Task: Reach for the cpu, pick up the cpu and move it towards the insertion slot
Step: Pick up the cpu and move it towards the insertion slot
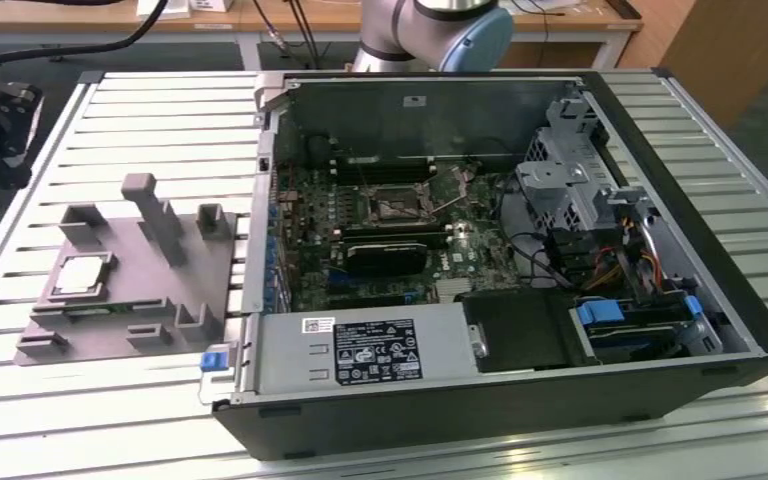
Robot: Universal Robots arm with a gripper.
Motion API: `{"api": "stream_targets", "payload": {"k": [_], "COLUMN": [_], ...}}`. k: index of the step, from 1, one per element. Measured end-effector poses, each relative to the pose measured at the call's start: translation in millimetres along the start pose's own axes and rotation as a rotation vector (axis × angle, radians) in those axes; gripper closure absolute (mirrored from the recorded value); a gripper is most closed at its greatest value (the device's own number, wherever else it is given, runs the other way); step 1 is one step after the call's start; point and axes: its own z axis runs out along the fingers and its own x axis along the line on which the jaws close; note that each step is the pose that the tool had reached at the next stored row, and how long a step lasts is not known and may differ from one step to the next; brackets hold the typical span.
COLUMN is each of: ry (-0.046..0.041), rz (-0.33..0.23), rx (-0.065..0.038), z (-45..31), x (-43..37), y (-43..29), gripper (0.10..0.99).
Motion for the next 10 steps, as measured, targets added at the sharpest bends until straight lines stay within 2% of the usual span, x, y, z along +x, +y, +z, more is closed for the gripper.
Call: {"api": "stream_targets", "payload": {"k": [2,3,5,6,8,9,10], "ry": [0.0003,0.0002,0.0003,0.0002,0.0002,0.0002,0.0003], "rz": [0.0,0.0,0.0,0.0,0.0,0.0,0.0], "rx": [0.0,0.0,0.0,0.0,0.0,0.0,0.0], "z": [3.5,5.3,9.0,10.8,14.4,16.2,18.0], "x": [1.8,2.0,2.5,2.7,2.9,2.8,2.9], "y": [-0.1,-0.3,-0.5,-0.5,-0.8,-1.2,-1.7], "gripper": [0.792,0.792,0.675,0.675,0.561,0.561,0.502]}}
